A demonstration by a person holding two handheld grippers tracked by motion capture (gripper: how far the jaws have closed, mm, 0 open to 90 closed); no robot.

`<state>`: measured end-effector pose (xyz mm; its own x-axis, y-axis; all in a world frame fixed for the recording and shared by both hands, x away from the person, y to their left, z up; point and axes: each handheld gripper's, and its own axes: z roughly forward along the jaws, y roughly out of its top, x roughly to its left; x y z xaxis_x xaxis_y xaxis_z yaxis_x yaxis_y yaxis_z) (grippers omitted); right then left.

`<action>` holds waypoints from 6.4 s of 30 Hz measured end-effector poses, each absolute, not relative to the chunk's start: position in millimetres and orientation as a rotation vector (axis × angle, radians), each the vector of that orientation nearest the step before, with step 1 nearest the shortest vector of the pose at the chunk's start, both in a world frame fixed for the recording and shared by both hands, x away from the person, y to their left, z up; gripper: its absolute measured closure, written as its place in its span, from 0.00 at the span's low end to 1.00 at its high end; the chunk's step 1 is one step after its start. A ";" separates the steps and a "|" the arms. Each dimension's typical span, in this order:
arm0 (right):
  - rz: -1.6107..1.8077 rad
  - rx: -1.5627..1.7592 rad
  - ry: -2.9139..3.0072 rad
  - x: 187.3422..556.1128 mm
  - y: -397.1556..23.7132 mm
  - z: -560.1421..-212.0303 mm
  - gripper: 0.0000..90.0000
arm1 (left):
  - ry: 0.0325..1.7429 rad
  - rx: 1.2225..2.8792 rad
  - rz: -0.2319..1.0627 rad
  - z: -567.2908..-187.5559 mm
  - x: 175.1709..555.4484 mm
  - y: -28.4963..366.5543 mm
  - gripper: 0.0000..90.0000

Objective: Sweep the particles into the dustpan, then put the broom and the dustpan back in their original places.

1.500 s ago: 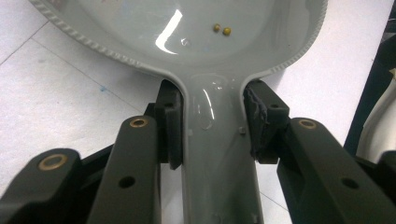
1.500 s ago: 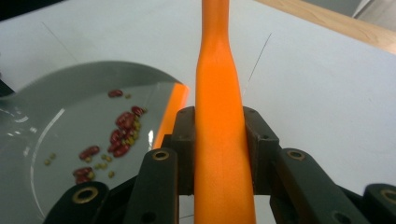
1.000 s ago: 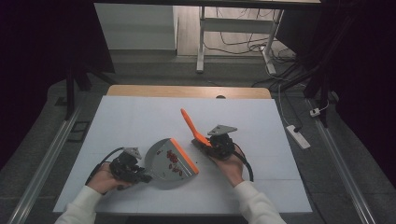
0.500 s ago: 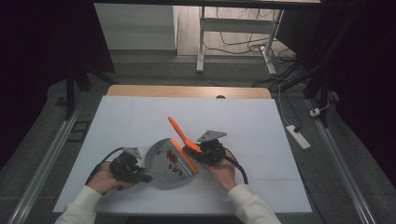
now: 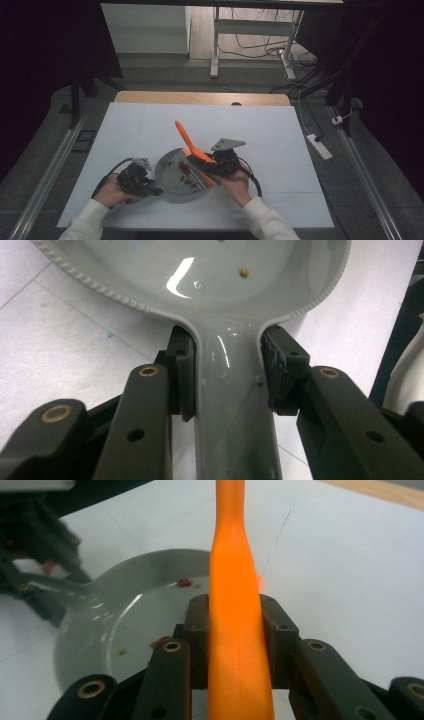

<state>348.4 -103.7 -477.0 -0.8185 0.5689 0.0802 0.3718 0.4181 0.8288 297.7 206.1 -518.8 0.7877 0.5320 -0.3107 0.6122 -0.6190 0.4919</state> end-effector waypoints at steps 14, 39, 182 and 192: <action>1.350 0.891 2.375 360.0 -131.2 -464.7 0.78 | 0.861 2.361 -0.147 -517.0 297.4 208.6 0.68; 1.334 0.848 2.371 358.9 -154.7 -445.6 0.78 | 1.084 2.111 -0.004 -501.1 288.5 234.3 0.68; 1.167 1.017 2.496 337.5 -249.2 -492.0 0.50 | 1.188 2.006 0.224 -500.2 258.0 222.6 0.46; 1.209 0.902 2.492 328.4 -243.7 -492.1 0.50 | 1.152 2.032 0.195 -505.5 266.5 220.5 0.45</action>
<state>328.4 -243.7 -492.1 -0.7849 0.6168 0.0596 0.4288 0.4711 0.7709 266.5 220.5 -505.5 0.5779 0.7833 -0.2292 0.6641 -0.2881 0.6899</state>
